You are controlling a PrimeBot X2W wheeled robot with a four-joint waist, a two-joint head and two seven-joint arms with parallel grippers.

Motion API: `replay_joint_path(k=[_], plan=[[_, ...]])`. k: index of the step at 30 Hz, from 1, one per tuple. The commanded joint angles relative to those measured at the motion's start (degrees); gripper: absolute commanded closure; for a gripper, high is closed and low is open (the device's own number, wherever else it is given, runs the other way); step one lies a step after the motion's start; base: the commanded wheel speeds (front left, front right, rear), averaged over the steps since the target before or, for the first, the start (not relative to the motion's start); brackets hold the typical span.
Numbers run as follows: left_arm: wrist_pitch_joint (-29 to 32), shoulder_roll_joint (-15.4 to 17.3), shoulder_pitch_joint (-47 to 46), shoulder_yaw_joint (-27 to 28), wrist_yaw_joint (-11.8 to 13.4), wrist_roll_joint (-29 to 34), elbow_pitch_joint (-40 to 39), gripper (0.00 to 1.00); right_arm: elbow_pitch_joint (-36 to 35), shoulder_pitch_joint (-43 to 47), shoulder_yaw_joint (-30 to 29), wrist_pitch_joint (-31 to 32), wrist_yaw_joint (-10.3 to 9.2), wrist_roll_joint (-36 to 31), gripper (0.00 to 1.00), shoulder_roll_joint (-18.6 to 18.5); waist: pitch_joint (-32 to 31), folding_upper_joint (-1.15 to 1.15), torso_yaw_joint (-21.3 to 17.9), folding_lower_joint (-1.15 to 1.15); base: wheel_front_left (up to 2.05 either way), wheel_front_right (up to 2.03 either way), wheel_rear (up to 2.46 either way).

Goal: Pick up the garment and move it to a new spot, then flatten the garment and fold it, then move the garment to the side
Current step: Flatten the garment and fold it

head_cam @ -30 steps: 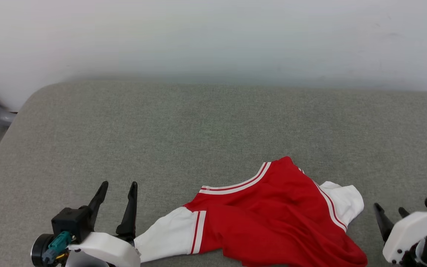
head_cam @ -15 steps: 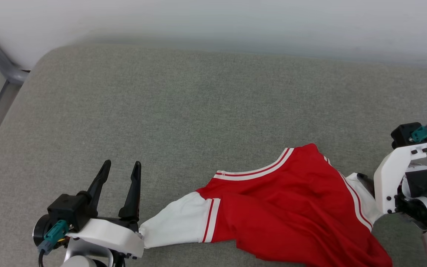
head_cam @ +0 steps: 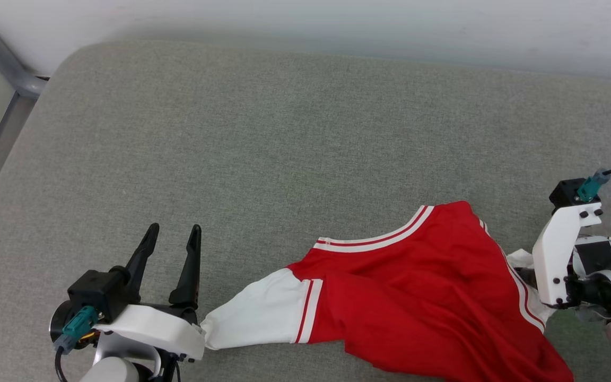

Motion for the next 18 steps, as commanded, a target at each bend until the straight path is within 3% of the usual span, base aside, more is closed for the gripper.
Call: replay_joint_path(k=[1,11,18], plan=[[-0.41,-0.15,0.11,0.32,-0.30,0.14,0.55,0.00,2.20,3.58,1.22,1.61,-0.02,0.44,1.00,1.44,-0.66,0.00,-0.42,-0.01,0.00,0.00,0.00],[1.56,3.06,0.66,1.74,-2.20,-1.39,1.62,0.00,-6.04,4.06,-7.97,-10.57,-0.03,-0.70,1.00,1.82,-5.91,0.00,-3.17,-0.01,0.00,0.00,0.00],[12.36,7.74,-1.08,0.21,-6.60,-5.65,1.51,0.00,-14.01,8.93,-14.36,-13.20,-0.02,-3.89,1.00,4.09,-7.59,0.00,-5.95,-0.01,0.00,0.00,0.00]])
